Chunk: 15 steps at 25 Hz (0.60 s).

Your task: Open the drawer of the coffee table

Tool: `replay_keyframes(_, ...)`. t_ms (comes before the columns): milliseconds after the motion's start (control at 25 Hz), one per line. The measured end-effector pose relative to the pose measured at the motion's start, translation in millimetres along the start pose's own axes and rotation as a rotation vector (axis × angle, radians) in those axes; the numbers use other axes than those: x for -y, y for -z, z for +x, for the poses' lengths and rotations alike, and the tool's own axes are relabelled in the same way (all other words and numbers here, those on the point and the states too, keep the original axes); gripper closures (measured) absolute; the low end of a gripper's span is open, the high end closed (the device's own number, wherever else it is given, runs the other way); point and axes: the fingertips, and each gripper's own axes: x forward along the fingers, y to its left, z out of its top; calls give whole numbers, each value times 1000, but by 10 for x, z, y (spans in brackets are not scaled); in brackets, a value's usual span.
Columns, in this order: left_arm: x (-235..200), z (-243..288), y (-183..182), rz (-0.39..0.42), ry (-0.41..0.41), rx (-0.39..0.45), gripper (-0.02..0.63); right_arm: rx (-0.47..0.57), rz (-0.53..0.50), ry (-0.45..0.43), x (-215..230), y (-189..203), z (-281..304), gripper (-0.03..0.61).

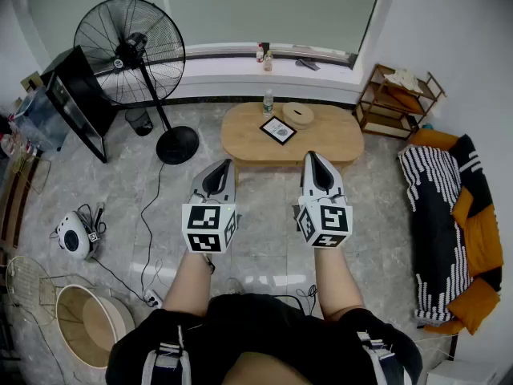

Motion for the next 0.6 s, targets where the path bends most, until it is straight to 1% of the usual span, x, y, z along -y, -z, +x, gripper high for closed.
replay_keyframes(120,328,-321,35,-5,-9,-31,594,-44,-6,-7,46,26,-467,565)
replay_keyframes(280,731,-624,-40,2,3,-25,594,-50,10,7,165,-85,-905,565)
replay_keyframes(440,859,-895,-31,21,8,-26,594,-41,14,18,108,-130,-1229,565)
replay_keyframes(600,947,-1061,-81,46,12,-20,594,-42,24,9,51,-147,-1370,565)
